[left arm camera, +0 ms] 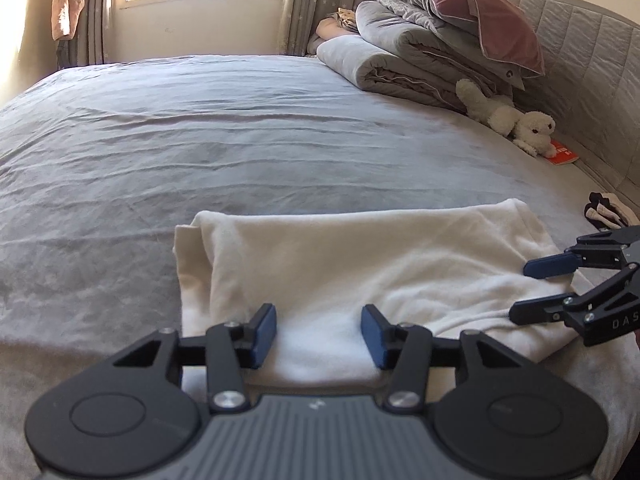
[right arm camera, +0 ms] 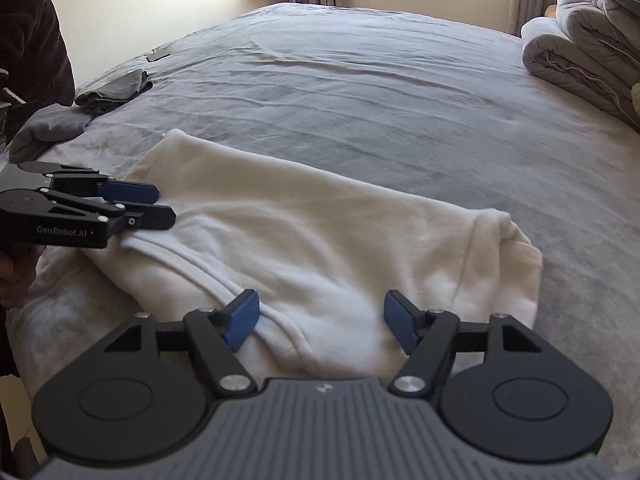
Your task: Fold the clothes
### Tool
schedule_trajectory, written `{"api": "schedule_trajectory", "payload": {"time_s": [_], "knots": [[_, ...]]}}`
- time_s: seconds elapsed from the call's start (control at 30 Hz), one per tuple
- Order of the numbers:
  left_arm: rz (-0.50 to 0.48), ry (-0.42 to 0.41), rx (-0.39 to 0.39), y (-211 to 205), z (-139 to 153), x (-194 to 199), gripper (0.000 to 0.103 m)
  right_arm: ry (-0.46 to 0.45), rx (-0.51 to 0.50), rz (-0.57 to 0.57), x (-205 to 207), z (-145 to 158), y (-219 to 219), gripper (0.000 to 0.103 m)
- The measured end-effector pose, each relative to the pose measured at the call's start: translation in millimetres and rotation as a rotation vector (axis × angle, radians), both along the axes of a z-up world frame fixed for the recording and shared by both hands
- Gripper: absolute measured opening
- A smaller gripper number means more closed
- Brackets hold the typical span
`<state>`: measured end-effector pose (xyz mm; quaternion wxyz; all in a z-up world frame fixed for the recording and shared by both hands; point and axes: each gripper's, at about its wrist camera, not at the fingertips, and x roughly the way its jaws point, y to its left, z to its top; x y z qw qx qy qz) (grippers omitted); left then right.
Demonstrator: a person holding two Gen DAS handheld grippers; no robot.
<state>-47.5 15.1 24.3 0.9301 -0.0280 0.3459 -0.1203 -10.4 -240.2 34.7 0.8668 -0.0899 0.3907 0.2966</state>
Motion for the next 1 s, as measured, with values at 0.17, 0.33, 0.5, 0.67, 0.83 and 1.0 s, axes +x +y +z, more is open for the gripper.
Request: {"api": "schedule_trajectory", "payload": {"time_s": [0.17, 0.33, 0.5, 0.67, 0.83, 1.0], "knots": [[0.009, 0.017, -0.040, 10, 1, -8, 0.051, 0.048, 0.031, -0.041, -2, -1, -19, 0.072], [-0.001, 0.031, -0.076, 19, 5, -14, 0.051, 0.060, 0.053, -0.084, -10, 4, -25, 0.073], [-0.015, -0.058, -0.073, 18, 24, -20, 0.058, 0.049, 0.128, -0.131, -12, 18, -41, 0.073], [-0.046, -0.090, -0.036, -1, 27, -15, 0.065, -0.006, 0.165, -0.248, -4, 29, -59, 0.075], [-0.027, 0.017, -0.020, -11, 2, 0, 0.065, -0.002, 0.153, -0.256, 2, 23, -53, 0.075], [-0.032, 0.010, -0.021, -8, 0, -4, 0.065, 0.017, 0.047, -0.294, 7, 10, -46, 0.057]]}}
